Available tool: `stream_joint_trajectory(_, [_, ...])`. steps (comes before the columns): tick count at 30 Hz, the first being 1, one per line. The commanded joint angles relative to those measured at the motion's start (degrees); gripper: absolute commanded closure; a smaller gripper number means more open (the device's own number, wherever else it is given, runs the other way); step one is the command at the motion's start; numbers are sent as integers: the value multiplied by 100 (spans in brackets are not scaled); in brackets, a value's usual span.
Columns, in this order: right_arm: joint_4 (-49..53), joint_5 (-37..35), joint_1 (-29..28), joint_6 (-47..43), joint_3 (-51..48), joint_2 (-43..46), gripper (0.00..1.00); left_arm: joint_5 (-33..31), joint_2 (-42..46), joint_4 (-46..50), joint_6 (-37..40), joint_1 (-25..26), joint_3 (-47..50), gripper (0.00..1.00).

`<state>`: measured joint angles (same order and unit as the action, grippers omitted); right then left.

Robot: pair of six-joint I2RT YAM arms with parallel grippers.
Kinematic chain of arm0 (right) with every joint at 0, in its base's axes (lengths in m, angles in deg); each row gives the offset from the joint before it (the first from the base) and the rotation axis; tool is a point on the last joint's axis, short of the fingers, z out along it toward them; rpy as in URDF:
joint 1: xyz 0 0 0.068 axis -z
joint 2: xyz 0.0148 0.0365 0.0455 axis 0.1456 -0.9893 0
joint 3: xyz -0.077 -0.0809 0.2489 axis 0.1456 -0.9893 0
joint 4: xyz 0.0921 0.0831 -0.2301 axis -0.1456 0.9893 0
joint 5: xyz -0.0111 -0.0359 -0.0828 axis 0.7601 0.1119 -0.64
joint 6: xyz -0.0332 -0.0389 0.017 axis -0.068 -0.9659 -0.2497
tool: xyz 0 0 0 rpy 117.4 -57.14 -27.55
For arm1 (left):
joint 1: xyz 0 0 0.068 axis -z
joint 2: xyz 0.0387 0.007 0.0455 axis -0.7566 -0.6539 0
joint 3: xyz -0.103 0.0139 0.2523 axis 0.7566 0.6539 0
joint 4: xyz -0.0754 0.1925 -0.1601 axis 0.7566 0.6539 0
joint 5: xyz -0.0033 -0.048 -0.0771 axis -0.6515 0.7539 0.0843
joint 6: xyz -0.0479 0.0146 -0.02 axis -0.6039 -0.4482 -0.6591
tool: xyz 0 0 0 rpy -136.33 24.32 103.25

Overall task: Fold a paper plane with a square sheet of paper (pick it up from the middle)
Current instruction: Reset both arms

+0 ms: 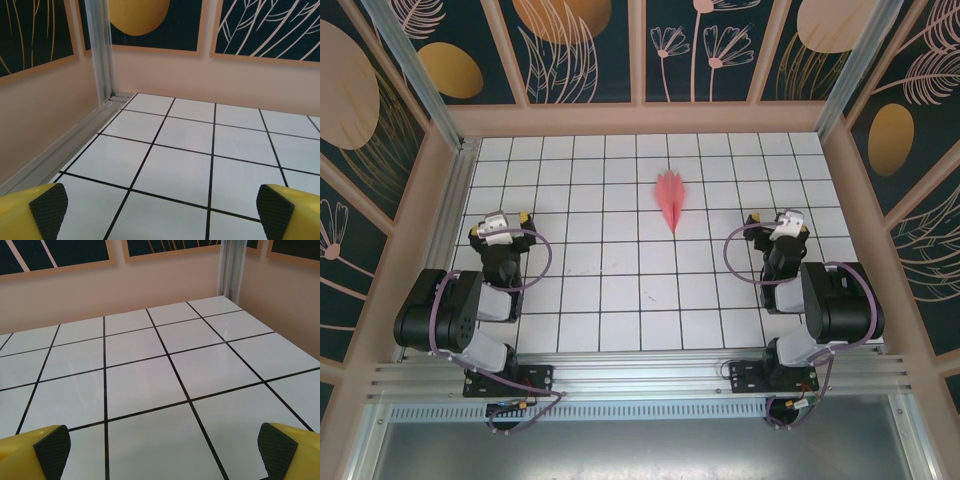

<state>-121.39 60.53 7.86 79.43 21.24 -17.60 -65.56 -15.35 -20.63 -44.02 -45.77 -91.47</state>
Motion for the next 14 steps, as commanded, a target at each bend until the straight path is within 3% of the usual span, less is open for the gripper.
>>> stream_joint_trajectory(1, [-289,92,37,134,-10,-22,1,550,-48,-454,233,-32,98,1])
stream_joint_trajectory(3, [-289,93,38,131,-14,-19,1,671,-5,154,185,-56,-179,2])
stream_joint_trajectory(14, [-286,92,40,133,-11,-23,1,749,-30,184,139,-129,-209,2])
